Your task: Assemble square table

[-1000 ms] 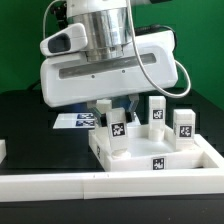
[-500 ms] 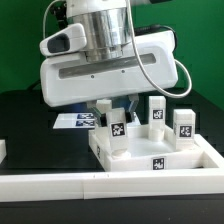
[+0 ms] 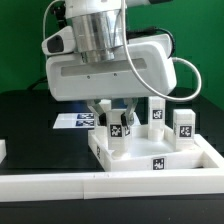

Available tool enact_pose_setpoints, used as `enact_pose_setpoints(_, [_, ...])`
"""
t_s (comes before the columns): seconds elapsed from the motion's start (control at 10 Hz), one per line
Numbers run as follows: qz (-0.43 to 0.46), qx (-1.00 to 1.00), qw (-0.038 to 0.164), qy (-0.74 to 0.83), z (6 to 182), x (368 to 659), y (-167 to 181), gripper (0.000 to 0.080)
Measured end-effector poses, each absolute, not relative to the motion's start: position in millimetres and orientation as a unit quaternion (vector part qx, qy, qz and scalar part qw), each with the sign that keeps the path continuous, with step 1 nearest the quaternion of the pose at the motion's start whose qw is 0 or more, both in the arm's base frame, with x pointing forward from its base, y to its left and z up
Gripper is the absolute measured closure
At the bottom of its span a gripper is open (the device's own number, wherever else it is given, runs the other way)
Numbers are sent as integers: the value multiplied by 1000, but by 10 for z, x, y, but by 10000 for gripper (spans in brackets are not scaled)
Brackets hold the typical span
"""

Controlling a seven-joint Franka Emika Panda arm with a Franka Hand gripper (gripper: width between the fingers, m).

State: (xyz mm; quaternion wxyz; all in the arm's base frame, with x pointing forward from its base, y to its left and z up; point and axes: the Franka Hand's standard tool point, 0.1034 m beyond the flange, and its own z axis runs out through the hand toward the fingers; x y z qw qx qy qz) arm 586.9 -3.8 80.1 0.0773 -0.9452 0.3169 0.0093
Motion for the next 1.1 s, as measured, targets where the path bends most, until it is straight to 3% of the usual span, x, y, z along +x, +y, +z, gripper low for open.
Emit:
enact_pose_setpoints(0.3, [26, -880, 73, 469, 790, 5860, -28, 509])
enact_pose_setpoints(0.8, [33, -825, 75, 559, 785, 5865, -35, 509])
enact_pose_setpoints(0.9, [32, -835, 76, 544, 785, 5865, -33, 321])
enact_pose_setpoints(1.0, [31, -849, 77, 522, 784, 5865, -11, 209])
enact_pose_setpoints(1.1, [30, -858, 76, 507, 784, 5864, 9, 209])
